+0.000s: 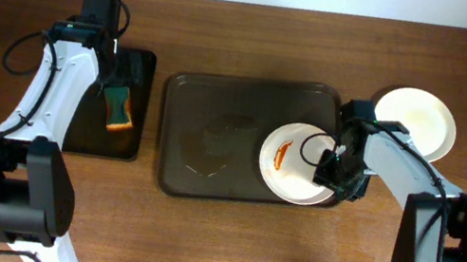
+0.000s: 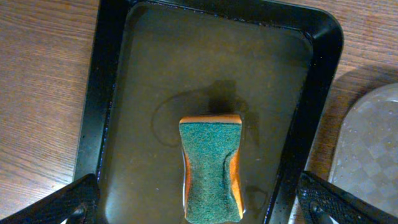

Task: Clean dirty plates on tray and stack at the side
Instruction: 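Move the right gripper to the rim of the remaining plate and grip it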

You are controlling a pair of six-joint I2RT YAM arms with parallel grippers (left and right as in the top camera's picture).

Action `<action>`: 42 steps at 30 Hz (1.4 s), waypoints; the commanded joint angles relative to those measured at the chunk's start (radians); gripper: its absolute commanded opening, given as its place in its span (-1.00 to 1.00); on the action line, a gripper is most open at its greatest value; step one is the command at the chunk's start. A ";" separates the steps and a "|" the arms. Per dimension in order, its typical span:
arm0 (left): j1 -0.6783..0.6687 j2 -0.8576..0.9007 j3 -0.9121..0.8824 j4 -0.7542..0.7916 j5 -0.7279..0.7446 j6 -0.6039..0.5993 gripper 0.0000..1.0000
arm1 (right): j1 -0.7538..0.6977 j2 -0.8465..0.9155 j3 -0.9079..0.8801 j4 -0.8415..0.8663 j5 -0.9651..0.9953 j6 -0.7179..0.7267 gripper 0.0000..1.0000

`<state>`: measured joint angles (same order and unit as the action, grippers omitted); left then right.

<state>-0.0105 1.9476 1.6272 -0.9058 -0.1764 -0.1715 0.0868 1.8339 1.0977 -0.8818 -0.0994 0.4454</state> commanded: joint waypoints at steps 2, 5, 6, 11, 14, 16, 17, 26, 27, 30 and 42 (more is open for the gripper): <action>0.005 0.000 0.005 -0.001 -0.011 0.009 0.99 | 0.025 0.005 -0.014 0.056 -0.190 -0.101 -0.03; 0.005 0.000 0.005 -0.001 -0.011 0.009 0.99 | 0.107 0.005 -0.013 0.075 -0.290 -0.154 -0.02; 0.005 0.000 0.005 -0.001 -0.011 0.009 0.99 | 0.138 0.005 -0.013 0.075 -0.288 -0.162 -0.01; 0.005 0.000 0.005 -0.001 -0.011 0.009 0.99 | 0.220 0.005 0.010 0.048 -0.214 -0.097 0.10; 0.005 0.000 0.005 -0.001 -0.011 0.009 0.99 | 0.164 0.005 0.124 -0.058 -0.175 -0.097 0.15; 0.005 0.000 0.005 -0.001 -0.011 0.009 0.99 | 0.119 0.005 0.204 -0.093 -0.179 -0.063 0.15; 0.005 0.000 0.005 -0.001 -0.011 0.009 0.99 | 0.106 0.005 0.220 -0.091 -0.185 -0.063 0.15; 0.005 0.000 0.005 -0.001 -0.011 0.009 0.99 | 0.129 0.027 0.198 -0.067 -0.049 -0.035 0.19; 0.005 0.000 0.005 -0.001 -0.011 0.009 0.99 | 0.135 0.037 0.198 -0.063 -0.050 -0.033 0.19; 0.005 0.000 0.005 -0.001 -0.011 0.009 0.99 | 0.153 0.072 0.198 -0.052 -0.049 -0.018 0.06; 0.005 0.000 0.005 -0.001 -0.011 0.009 0.99 | 0.168 0.154 0.196 -0.026 -0.045 -0.049 -0.65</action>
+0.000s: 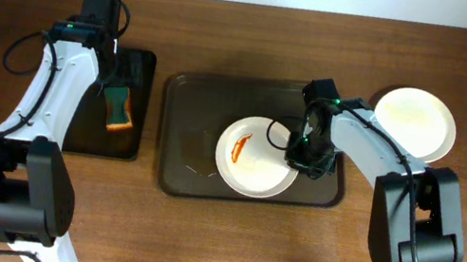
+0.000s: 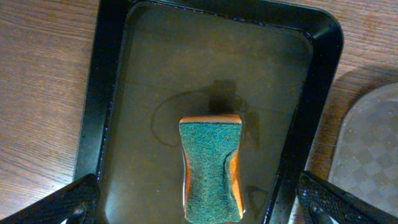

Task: Clean dirty plates on tray and stack at the side
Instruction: 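Move the right gripper to the rim of the remaining plate and grip it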

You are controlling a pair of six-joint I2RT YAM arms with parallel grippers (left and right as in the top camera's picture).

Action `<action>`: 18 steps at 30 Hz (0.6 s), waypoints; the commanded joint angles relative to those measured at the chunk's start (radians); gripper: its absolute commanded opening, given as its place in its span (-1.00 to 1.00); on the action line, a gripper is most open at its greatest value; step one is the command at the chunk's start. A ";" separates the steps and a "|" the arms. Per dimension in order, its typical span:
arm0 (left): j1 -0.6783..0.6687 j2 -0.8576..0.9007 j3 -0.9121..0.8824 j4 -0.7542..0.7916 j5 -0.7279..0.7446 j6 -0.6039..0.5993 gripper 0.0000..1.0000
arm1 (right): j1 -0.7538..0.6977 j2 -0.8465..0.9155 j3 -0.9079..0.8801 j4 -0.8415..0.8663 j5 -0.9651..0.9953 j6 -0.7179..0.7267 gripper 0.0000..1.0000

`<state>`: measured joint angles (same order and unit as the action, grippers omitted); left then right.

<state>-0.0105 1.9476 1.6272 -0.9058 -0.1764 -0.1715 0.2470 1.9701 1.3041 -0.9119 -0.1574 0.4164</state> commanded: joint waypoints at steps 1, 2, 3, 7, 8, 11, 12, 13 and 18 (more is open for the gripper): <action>0.005 0.000 0.005 -0.001 -0.011 0.009 0.99 | 0.008 0.018 -0.010 0.006 0.016 -0.020 -0.66; 0.005 0.000 0.005 -0.001 -0.011 0.009 0.99 | 0.008 0.018 -0.010 0.011 0.017 -0.021 -0.66; 0.005 0.000 0.005 0.000 -0.011 0.009 0.99 | 0.008 0.018 -0.012 0.021 0.021 -0.023 -0.69; 0.005 0.000 0.005 0.000 -0.011 0.009 0.99 | 0.008 0.018 -0.012 0.025 0.020 -0.069 -0.80; 0.005 0.000 0.005 0.000 -0.011 0.009 0.99 | 0.008 0.018 -0.012 0.023 0.020 -0.062 -0.80; 0.004 0.000 0.005 0.000 0.085 0.004 0.99 | 0.008 0.018 -0.012 0.008 0.003 0.016 -0.68; 0.004 0.000 0.005 0.000 0.171 0.005 0.99 | 0.008 0.018 -0.012 0.007 -0.016 0.016 -0.56; 0.004 0.000 0.005 0.000 0.214 0.005 0.99 | 0.008 0.018 -0.012 0.005 -0.025 0.016 -0.45; 0.004 0.001 0.001 -0.009 0.315 0.004 0.99 | 0.008 0.018 -0.012 -0.027 -0.026 0.063 -0.46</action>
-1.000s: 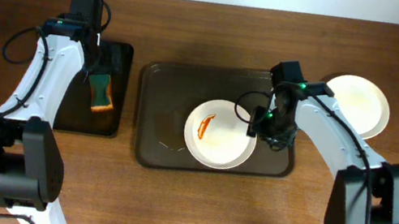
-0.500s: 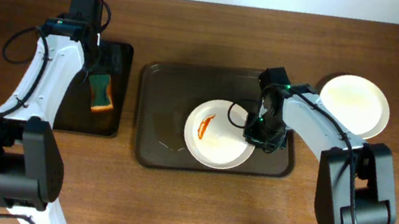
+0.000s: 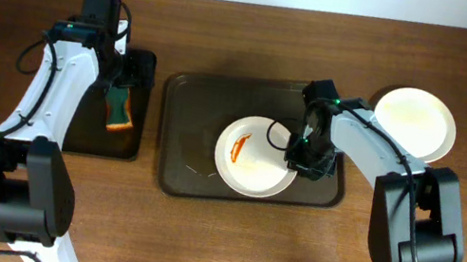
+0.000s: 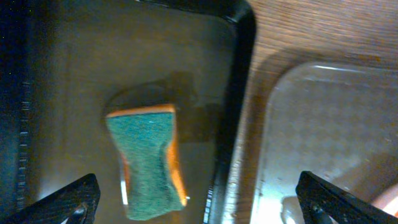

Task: Clean dirty plates on tray and stack at the side
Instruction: 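Move the right gripper to the rim of the remaining plate and grip it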

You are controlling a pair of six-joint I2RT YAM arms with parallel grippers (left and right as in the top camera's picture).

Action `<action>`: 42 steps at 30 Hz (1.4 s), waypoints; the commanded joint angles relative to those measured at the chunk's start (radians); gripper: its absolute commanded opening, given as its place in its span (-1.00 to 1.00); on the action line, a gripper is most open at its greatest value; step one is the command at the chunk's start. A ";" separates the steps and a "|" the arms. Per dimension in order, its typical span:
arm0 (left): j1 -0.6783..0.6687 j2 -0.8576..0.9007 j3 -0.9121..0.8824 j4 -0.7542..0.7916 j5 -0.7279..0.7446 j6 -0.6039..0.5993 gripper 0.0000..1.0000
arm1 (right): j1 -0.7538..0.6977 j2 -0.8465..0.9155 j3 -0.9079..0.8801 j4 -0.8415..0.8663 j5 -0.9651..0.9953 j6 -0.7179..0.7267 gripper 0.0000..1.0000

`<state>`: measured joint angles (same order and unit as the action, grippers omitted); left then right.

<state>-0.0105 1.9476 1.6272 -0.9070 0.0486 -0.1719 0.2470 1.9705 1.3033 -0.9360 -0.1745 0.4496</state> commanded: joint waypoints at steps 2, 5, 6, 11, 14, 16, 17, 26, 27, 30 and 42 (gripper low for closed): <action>0.003 0.001 -0.005 -0.008 0.090 0.005 0.99 | 0.008 0.018 -0.013 -0.008 -0.008 0.038 -0.71; -0.009 0.001 -0.011 -0.040 0.125 0.005 0.99 | 0.008 0.018 -0.039 0.033 0.019 0.033 -0.92; -0.014 0.001 -0.011 -0.052 0.157 0.005 0.99 | 0.008 0.018 -0.049 0.050 0.018 0.019 -0.92; -0.071 0.005 -0.025 -0.056 0.224 0.006 1.00 | 0.010 0.018 -0.055 0.105 -0.071 -0.034 -0.92; -0.095 0.027 -0.025 -0.058 0.061 0.005 0.95 | 0.010 0.018 -0.055 0.098 -0.087 -0.034 -0.92; -0.089 0.039 -0.025 -0.069 -0.016 0.005 0.89 | 0.010 0.018 -0.055 0.086 -0.081 -0.054 -0.92; -0.082 0.046 -0.025 -0.077 -0.052 0.005 0.87 | 0.010 0.018 -0.055 0.078 -0.073 -0.053 -0.92; -0.010 0.143 -0.025 -0.137 -0.105 -0.025 0.74 | 0.010 0.018 -0.055 0.072 -0.056 -0.053 -0.91; -0.010 0.155 -0.025 -0.145 -0.105 -0.025 0.74 | 0.010 0.018 -0.055 0.072 -0.056 -0.053 -0.92; -0.008 0.185 -0.025 -0.148 -0.106 -0.025 0.75 | 0.010 0.018 -0.055 0.072 -0.056 -0.053 -0.92; 0.048 0.187 -0.026 -0.130 -0.069 -0.010 0.09 | 0.010 0.018 -0.055 0.077 -0.049 -0.053 -0.91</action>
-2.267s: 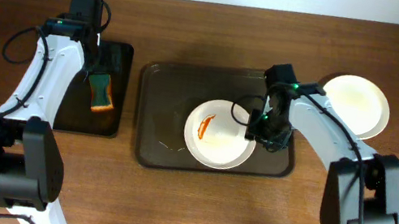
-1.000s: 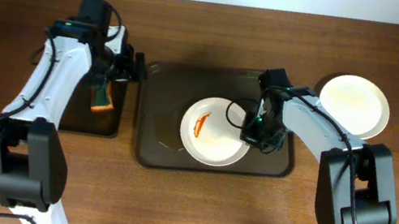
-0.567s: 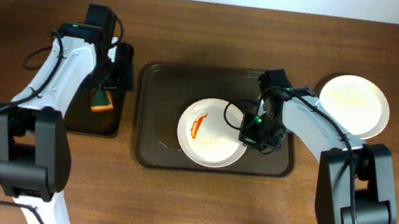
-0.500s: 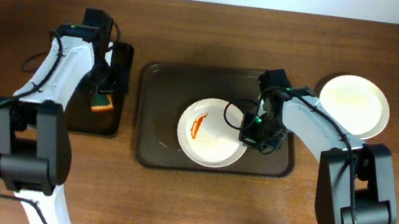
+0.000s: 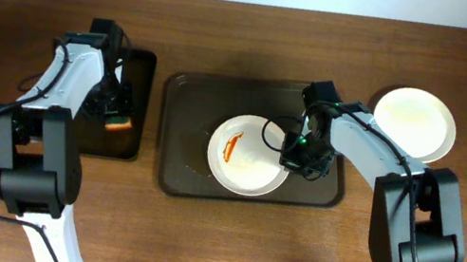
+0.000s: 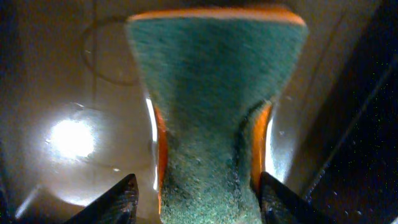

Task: Clean dirty plates on tray and stack at the side
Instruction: 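Move the right gripper to the rim of the remaining plate and grip it, then lower the left gripper onto the sponge in the black tray and grasp it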

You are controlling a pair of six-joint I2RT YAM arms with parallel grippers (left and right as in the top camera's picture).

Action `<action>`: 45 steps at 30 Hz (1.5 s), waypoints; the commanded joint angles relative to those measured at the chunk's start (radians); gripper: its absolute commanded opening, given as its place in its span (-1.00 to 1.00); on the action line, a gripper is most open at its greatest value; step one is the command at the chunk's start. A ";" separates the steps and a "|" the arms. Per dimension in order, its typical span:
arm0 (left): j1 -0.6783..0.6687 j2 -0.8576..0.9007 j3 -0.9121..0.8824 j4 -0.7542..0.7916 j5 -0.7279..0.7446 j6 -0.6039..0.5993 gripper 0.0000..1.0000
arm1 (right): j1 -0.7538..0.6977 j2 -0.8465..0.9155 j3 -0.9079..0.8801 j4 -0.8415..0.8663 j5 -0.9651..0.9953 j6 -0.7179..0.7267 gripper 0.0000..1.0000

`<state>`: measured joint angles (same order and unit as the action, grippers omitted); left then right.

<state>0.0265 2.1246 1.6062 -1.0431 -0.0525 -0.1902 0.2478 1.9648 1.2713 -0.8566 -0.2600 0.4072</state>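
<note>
A white dirty plate with a red smear lies in the brown tray. My right gripper is at the plate's right rim, shut on it. A green and orange sponge lies in the small black tray at the left. My left gripper is low over the sponge and open. Its fingers stand one on each side of the sponge's near end.
A clean white plate sits on the wooden table to the right of the brown tray. The black tray's wet floor shines around the sponge. Both arms' bases stand at the table's front edge.
My left gripper was higher and off to the sponge's right; now it is low with its open fingers on both sides of the sponge. The dirty plate sits slightly further left.
First my right gripper held the dirty plate over the brown tray's right edge, while my left gripper hung open high above the sponge. Then the plate lay inside the tray. Later the left wrist view had shifted right. Now the left gripper straddles the sponge.
</note>
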 commanded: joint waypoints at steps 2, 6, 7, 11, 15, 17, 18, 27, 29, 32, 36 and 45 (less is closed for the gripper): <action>0.011 0.018 -0.005 0.008 0.063 0.010 0.09 | 0.009 0.023 -0.023 -0.002 0.036 -0.011 -0.91; 0.011 0.053 -0.005 0.009 0.087 0.010 0.00 | 0.009 0.023 -0.023 0.005 0.036 -0.011 -0.91; 0.011 0.066 -0.005 0.009 0.086 0.010 0.00 | 0.009 0.023 -0.023 0.005 0.036 -0.011 -0.91; 0.011 0.085 -0.005 0.007 0.083 0.028 -0.63 | 0.009 0.023 -0.023 0.005 0.036 -0.011 -0.91; 0.011 0.084 -0.001 0.003 0.083 0.028 -1.00 | 0.009 0.023 -0.023 0.005 0.036 -0.011 -0.91; 0.011 0.084 0.006 0.002 0.082 0.028 -0.76 | 0.009 0.023 -0.023 0.005 0.036 -0.011 -0.91; 0.011 0.084 0.006 0.006 0.082 0.028 -0.11 | 0.009 0.023 -0.023 0.004 0.036 -0.010 -0.91; 0.011 0.084 0.006 0.155 0.002 0.028 0.47 | 0.009 0.023 -0.023 -0.008 0.036 -0.011 -0.91; 0.011 0.084 0.006 0.193 0.002 0.028 0.19 | 0.009 0.023 -0.023 -0.008 0.036 -0.011 -0.91; 0.011 0.084 0.006 0.224 0.002 0.028 -0.37 | 0.009 0.023 -0.023 -0.008 0.036 -0.011 -0.91; 0.011 0.084 0.006 0.238 0.002 0.028 -1.00 | 0.009 0.023 -0.023 -0.007 0.036 -0.011 -0.91; 0.011 0.084 0.006 0.153 0.003 0.028 0.91 | 0.009 0.023 -0.023 -0.006 0.036 -0.011 -0.91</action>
<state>0.0357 2.1868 1.6127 -0.8494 -0.0422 -0.1673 0.2478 1.9648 1.2694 -0.8555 -0.2596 0.4072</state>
